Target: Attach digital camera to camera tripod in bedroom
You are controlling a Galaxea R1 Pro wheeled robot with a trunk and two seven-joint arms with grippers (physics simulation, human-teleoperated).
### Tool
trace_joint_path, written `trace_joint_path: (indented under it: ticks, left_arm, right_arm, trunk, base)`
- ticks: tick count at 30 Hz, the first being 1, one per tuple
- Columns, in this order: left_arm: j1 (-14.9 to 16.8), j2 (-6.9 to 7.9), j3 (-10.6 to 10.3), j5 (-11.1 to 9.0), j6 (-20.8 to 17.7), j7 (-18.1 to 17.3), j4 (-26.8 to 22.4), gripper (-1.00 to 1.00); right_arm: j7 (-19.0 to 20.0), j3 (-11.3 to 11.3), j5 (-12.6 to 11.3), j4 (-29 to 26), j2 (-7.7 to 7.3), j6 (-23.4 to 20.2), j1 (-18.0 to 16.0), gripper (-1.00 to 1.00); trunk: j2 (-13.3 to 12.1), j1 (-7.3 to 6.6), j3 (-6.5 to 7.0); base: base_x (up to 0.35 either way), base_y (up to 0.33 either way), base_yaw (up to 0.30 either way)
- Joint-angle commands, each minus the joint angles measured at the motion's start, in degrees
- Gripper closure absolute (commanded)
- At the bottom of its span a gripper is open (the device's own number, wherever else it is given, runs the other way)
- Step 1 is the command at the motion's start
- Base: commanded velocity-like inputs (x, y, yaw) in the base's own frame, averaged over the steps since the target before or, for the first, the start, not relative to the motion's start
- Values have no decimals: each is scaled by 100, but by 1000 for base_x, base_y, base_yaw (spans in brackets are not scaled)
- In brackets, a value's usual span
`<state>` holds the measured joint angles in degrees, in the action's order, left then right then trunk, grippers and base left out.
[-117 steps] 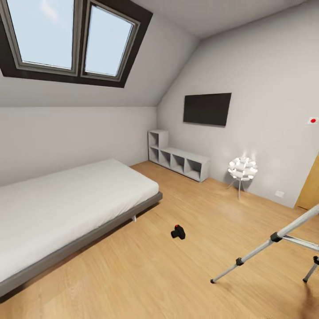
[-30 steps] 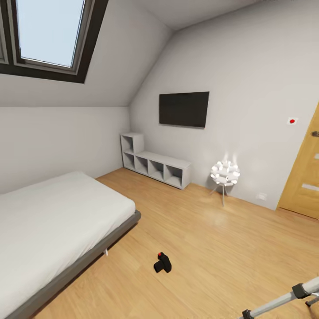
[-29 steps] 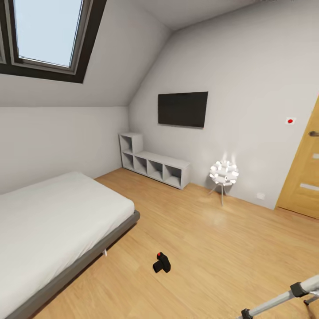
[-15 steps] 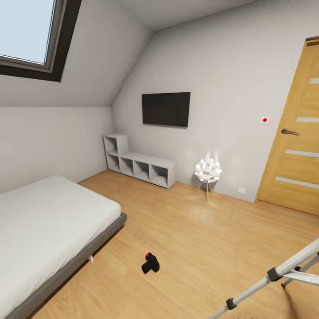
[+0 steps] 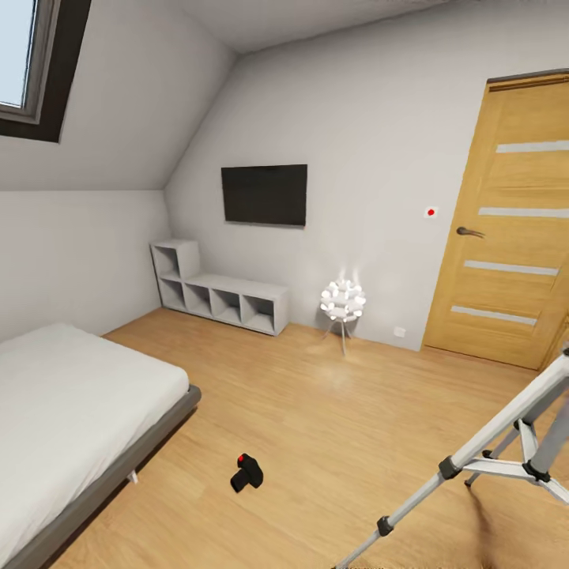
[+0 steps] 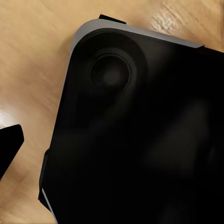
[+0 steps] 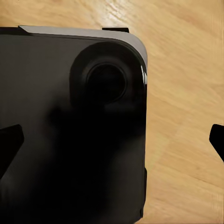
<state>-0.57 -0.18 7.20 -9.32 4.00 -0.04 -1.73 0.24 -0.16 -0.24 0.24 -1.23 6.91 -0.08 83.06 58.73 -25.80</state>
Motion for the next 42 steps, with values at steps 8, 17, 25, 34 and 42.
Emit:
trace_joint_path:
  ticks: [8,17,25,34,42]
  left_arm:
    - [-5,-6,38,-17,4,4,-11,-100]
    - [-5,-8,38,-17,4,6,-11,-100]
    - [-5,-8,43,-17,4,8,-11,-100]
    - [-5,-8,44,-17,9,12,-11,-100]
    - [-5,-7,44,-17,9,13,-11,-100]
  right_arm:
    - [3,-2,-3,3,0,21,-1,-100]
    - [3,3,7,3,0,21,-1,-100]
    - [3,7,23,3,3,21,-1,-100]
    - [3,7,26,3,1,21,-1,-100]
    - [3,7,31,3,1,21,-1,-100]
  trunk:
    - [2,0,-3]
    - [2,0,-3]
    - [2,0,-3]
    - [2,0,-3]
    - [2,0,-3]
  base:
    - [0,0,-241]
    - [0,0,-241]
    - [0,0,-241]
    - [0,0,-241]
    - [0,0,-241]
